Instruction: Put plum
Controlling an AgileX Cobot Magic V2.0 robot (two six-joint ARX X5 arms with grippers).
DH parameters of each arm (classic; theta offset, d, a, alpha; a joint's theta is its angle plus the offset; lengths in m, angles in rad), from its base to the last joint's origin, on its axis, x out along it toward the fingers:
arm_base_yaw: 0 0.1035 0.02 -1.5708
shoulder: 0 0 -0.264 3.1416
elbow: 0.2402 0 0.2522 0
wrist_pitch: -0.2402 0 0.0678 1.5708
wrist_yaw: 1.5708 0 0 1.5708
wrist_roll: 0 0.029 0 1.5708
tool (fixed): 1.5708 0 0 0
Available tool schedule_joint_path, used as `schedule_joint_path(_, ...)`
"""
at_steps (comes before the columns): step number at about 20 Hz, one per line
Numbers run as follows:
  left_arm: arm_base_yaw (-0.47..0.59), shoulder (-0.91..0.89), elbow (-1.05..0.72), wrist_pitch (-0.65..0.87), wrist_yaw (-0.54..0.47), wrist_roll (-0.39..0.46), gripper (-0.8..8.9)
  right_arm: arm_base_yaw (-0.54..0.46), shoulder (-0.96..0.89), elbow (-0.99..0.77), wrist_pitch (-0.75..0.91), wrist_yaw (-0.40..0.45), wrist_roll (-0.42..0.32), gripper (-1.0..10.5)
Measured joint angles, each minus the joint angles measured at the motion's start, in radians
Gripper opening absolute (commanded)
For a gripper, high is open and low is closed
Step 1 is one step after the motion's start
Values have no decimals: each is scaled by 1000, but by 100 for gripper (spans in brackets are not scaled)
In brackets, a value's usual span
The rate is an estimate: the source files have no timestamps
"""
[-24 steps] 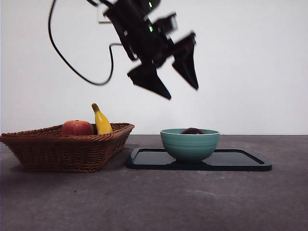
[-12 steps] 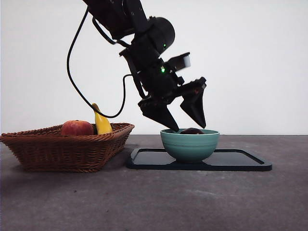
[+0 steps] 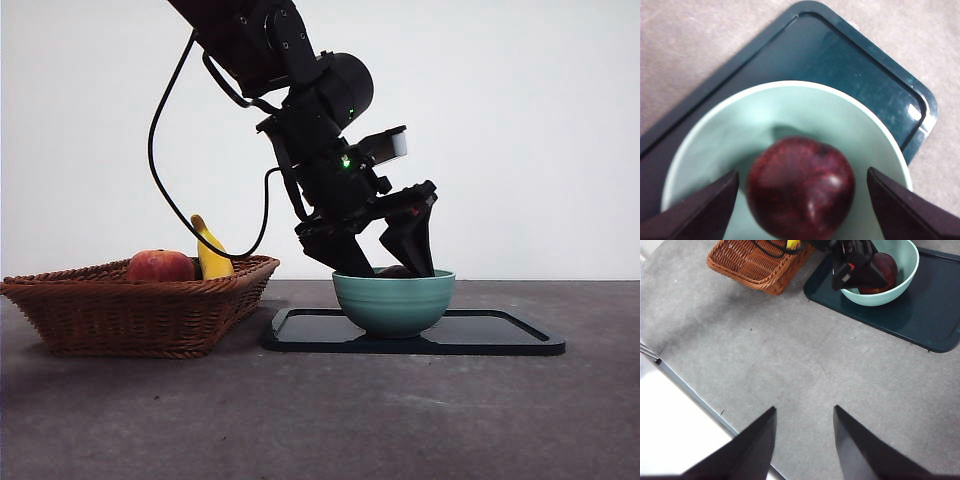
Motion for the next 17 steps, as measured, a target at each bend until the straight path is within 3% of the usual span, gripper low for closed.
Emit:
schedule_joint_path(7, -16, 11, 1, -5, -2, 27, 398, 0, 0, 0, 0, 0, 0, 181)
schedule_joint_path(13, -20, 11, 1, -15, -53, 35, 246, 0, 0, 0, 0, 0, 0, 181)
schedule_joint_path(17, -20, 11, 2, -15, -53, 35, 239, 0, 0, 0, 0, 0, 0, 181)
